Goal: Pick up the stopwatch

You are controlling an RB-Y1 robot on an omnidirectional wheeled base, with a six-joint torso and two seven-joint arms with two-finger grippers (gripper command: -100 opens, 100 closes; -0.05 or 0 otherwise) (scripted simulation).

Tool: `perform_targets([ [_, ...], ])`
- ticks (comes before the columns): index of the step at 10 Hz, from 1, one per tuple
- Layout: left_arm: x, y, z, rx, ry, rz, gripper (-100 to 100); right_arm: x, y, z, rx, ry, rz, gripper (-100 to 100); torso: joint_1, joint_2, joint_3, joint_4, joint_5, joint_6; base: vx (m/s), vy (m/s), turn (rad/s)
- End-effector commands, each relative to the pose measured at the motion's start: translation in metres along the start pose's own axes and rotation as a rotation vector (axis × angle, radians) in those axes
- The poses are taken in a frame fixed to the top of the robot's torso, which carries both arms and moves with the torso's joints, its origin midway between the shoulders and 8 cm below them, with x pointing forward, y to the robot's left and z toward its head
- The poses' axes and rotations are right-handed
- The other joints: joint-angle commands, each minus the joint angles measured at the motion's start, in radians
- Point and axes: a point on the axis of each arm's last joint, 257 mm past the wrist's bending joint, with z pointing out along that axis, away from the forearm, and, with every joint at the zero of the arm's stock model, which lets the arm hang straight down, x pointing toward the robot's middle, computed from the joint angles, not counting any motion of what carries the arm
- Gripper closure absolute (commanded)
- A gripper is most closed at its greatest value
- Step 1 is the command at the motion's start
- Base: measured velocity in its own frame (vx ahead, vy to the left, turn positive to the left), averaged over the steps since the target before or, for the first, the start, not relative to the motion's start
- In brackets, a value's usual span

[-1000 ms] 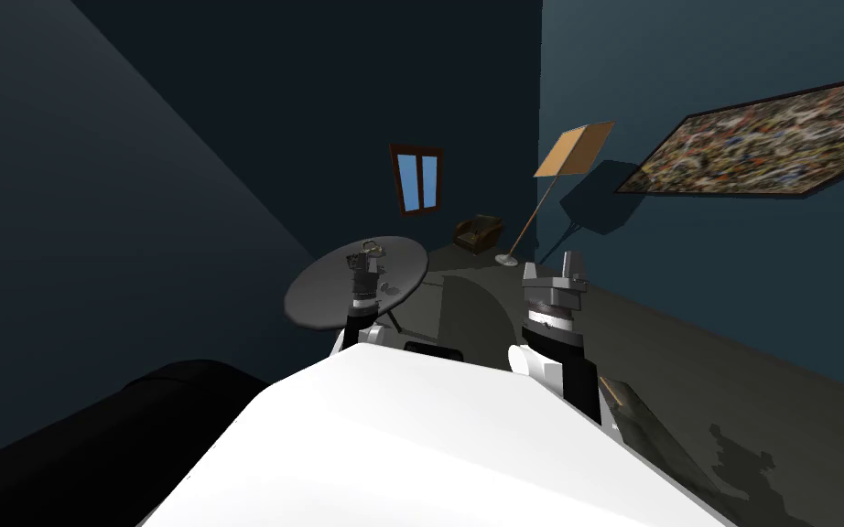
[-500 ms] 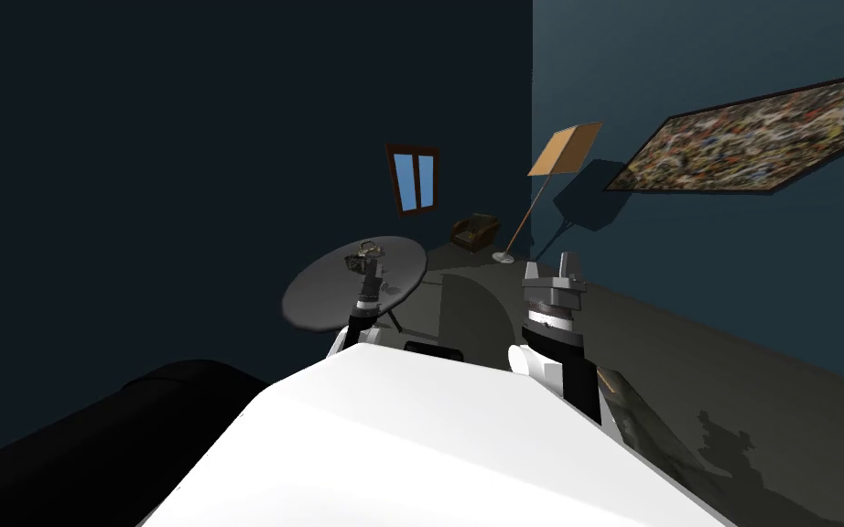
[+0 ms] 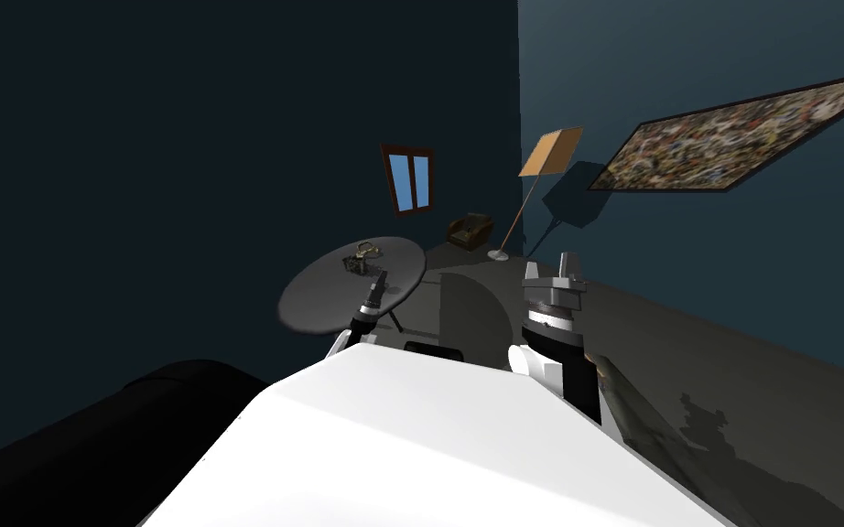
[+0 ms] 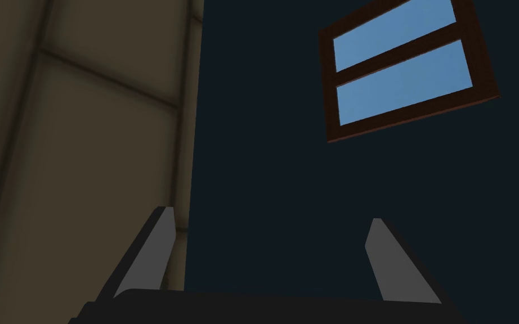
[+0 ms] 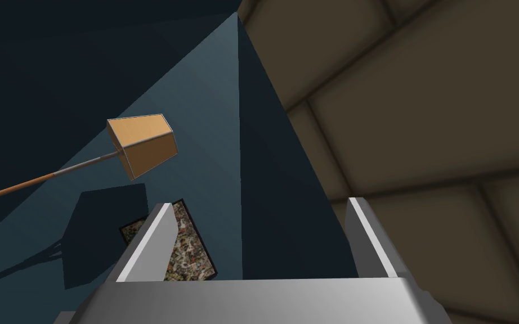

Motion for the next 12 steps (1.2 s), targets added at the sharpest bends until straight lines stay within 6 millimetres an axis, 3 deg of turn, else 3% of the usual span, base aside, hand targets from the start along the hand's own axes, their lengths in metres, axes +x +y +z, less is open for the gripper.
perform_targets([
  [1, 0.008, 0.012, -0.004, -0.023, 0.024, 0.022, -100, 0.0, 0.0, 0.0, 0.0, 0.0, 0.0, 0, 0.0, 0.0, 0.0, 0.0, 0.0, 0.0, -0.042, 0.049, -0.036],
  [4, 0.023, 0.043, -0.018, -0.08, 0.096, 0.091, -100, 0.0, 0.0, 0.0, 0.0, 0.0, 0.0, 0, -0.002, -0.001, 0.0, 0.0, 0.0, 0.0, -0.033, 0.039, -0.073],
  [6, 0.036, 0.076, -0.035, -0.139, 0.171, 0.162, -100, 0.0, 0.0, 0.0, 0.0, 0.0, 0.0, 0, -0.002, -0.001, -0.001, 0.0, -0.001, 0.0, -0.032, 0.045, -0.093],
  [7, 0.036, 0.076, -0.035, -0.139, 0.171, 0.162, -100, 0.0, 0.0, 0.0, 0.0, 0.0, 0.0, 0, -0.001, -0.001, 0.0, 0.0, 0.0, 0.0, -0.025, 0.045, -0.043],
  [9, 0.045, 0.109, -0.055, -0.198, 0.247, 0.233, -100, 0.0, 0.0, 0.0, 0.0, 0.0, 0.0, 0, -0.002, -0.002, -0.001, 0.0, 0.0, 0.0, -0.018, 0.052, -0.095],
  [10, 0.045, 0.109, -0.055, -0.198, 0.247, 0.233, -100, 0.0, 0.0, 0.0, 0.0, 0.0, 0.0, 0, -0.001, -0.002, -0.001, 0.0, 0.0, 0.0, -0.013, 0.045, -0.05],
  [12, 0.051, 0.139, -0.074, -0.249, 0.321, 0.307, -100, 0.0, 0.0, 0.0, 0.0, 0.0, 0.0, 0, -0.002, -0.002, -0.001, 0.0, 0.0, 0.0, -0.022, 0.037, -0.095],
])
